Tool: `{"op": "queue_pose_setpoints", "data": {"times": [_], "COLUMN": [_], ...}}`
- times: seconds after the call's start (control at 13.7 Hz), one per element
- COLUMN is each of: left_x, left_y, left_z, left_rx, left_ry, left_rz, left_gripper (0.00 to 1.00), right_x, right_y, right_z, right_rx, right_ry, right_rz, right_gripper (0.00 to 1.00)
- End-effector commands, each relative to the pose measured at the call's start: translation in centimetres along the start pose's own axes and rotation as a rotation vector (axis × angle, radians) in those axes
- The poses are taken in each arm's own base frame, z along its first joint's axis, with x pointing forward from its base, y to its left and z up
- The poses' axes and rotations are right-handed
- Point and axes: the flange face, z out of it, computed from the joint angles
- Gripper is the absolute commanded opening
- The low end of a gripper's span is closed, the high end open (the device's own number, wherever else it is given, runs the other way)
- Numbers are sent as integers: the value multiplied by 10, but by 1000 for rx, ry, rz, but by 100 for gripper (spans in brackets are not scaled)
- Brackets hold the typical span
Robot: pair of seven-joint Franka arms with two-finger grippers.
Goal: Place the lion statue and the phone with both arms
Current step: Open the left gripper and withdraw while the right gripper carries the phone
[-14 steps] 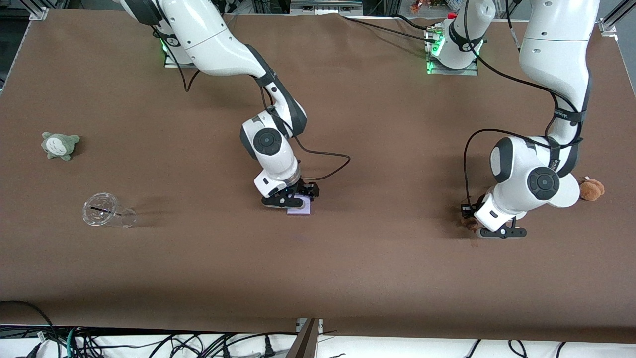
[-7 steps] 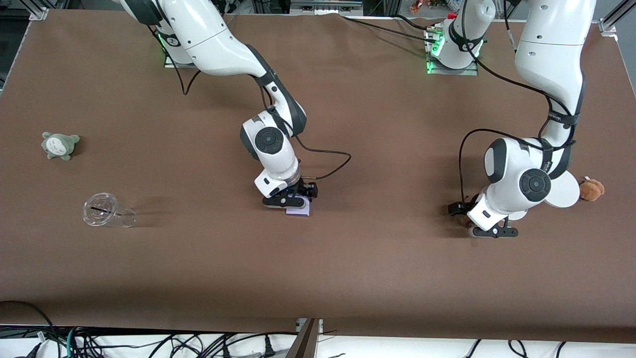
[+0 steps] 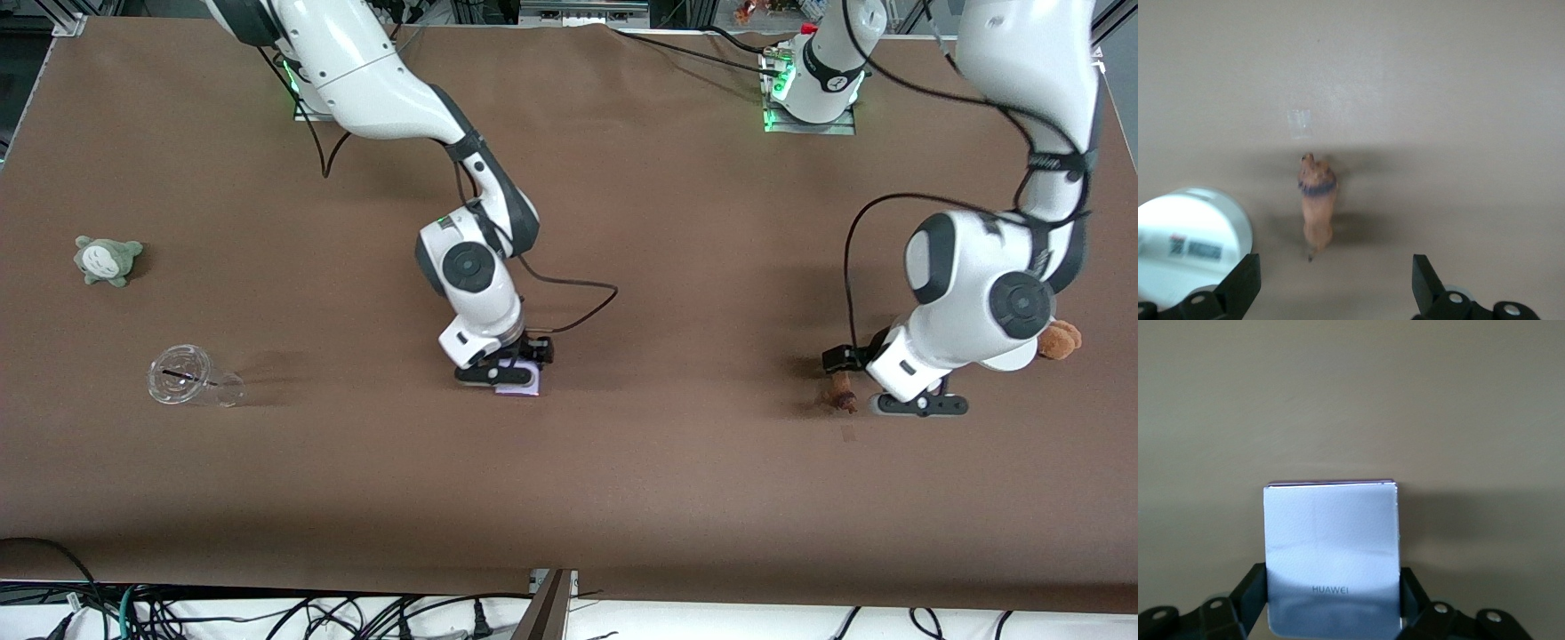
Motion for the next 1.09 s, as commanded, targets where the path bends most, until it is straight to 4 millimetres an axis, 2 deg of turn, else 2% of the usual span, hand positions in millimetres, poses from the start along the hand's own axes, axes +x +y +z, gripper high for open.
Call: {"op": "queue_pose_setpoints", "data": {"times": [0.0,0.15,0.29,0.36,0.44,0.58,0.66,0.73,0.95,1.02], "left_x": [-26,-40,-62,-77,-86,-88,-81,-77,-84,-83], "left_y": [-2,-1,-6,-3,1,-4,-5,-6,-14,-14], "left_z": [-72,-113,-166,-191,-212,-251,-260,-271,-301,-302], "left_rx": [-29,-25,54,58,69,79,93,101,105,111], "left_ry": [22,46,86,89,98,132,146,166,165,164], "left_rz": [25,35,70,74,77,69,68,65,45,48], "left_gripper": [100,100,100,100,100,100,100,100,100,100], "right_x": [45,65,79,87,91,103,105,106,99,98], "right_y": [60,111,164,197,221,276,294,302,317,321], "right_z": [-35,-55,-70,-75,-75,-76,-71,-71,-44,-39], "right_rx": [-26,-41,-58,-64,-62,-57,-51,-50,-60,-64], "right_ry": [-70,-132,-189,-213,-238,-245,-247,-246,-251,-244], "right_rz": [-91,-130,-150,-159,-180,-186,-182,-173,-132,-126], "right_gripper": [41,41,41,41,41,41,41,41,41,41]}}
